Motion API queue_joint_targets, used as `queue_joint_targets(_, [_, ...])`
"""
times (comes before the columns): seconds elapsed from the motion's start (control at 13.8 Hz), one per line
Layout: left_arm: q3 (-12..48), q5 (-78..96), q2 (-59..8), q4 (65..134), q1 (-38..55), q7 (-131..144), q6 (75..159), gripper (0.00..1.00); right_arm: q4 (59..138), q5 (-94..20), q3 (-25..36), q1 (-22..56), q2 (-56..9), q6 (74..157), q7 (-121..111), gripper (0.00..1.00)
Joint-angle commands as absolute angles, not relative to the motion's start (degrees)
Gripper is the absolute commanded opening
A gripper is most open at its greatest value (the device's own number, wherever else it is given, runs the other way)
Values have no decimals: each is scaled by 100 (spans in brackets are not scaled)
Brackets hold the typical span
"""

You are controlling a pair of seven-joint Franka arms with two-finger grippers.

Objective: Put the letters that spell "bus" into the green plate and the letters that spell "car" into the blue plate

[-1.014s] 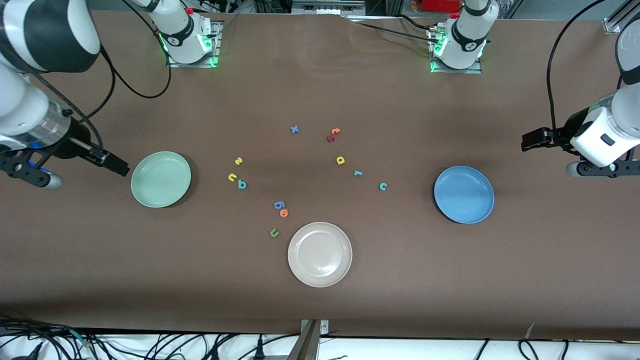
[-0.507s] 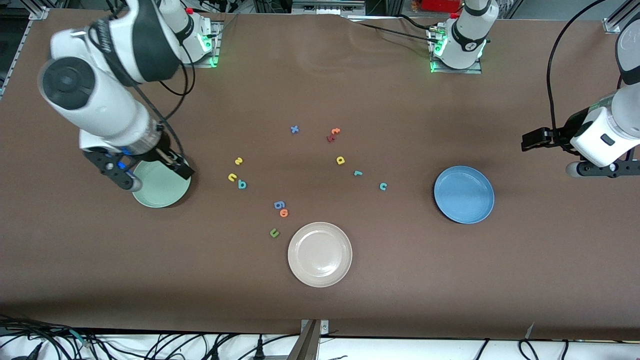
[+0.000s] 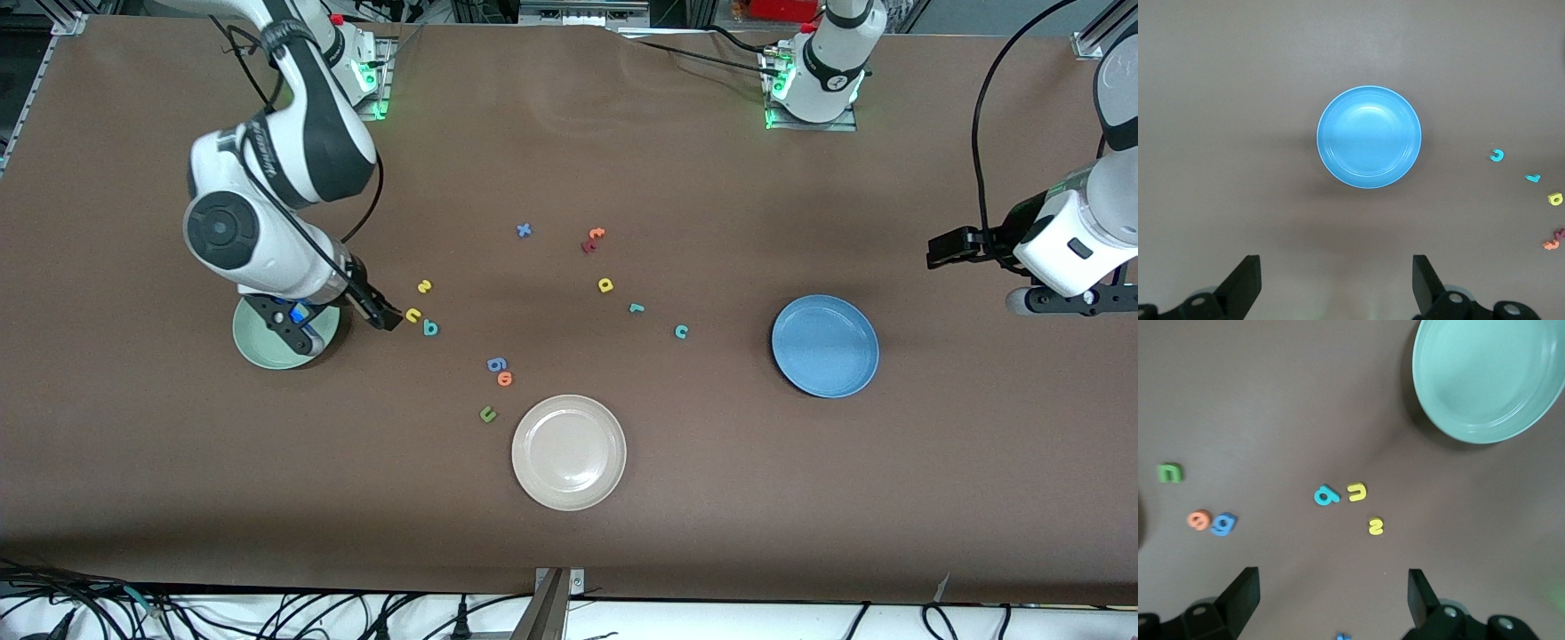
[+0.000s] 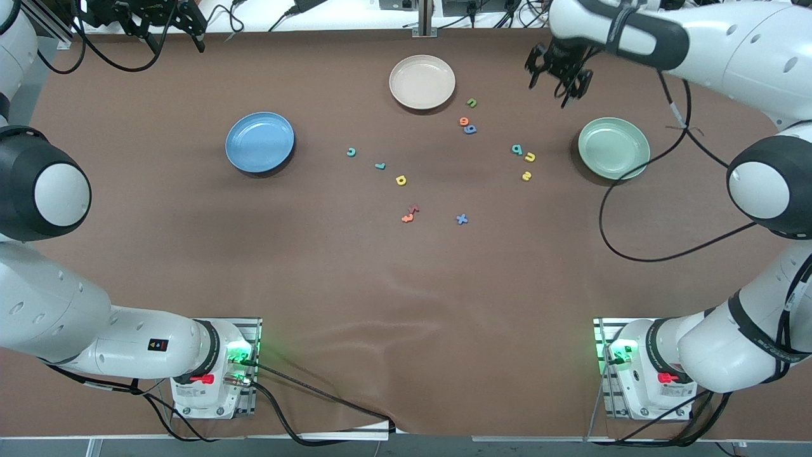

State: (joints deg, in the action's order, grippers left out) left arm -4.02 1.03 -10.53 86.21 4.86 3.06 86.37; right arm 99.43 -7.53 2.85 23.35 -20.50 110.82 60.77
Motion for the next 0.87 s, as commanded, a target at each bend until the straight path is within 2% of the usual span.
queue_joint_targets(0.0, [-396,0,-1169,8420,510,211,8613,100,10817,-870,141,2364,-1802,11600,6179,98])
queue_joint_targets(0.29, [-404,0,-1336,8315,466,202,8771,100,12039,-870,18,2364,-1714,13198,6170,98])
queue_joint_targets(0.58, [-387,-35,-1388,8314,545,202,8771,100,12664,-870,-44,2364,-1828,14201,6108,98])
queue_joint_targets(0.72, [-396,-9,-1485,8314,571,202,8771,100,12691,-870,-61,2373,-1968,14370,6126,98])
queue_joint_targets(0.8, [-352,-9,-1598,8314,676,211,8771,100,12683,-861,-122,2373,-2047,14414,6126,94])
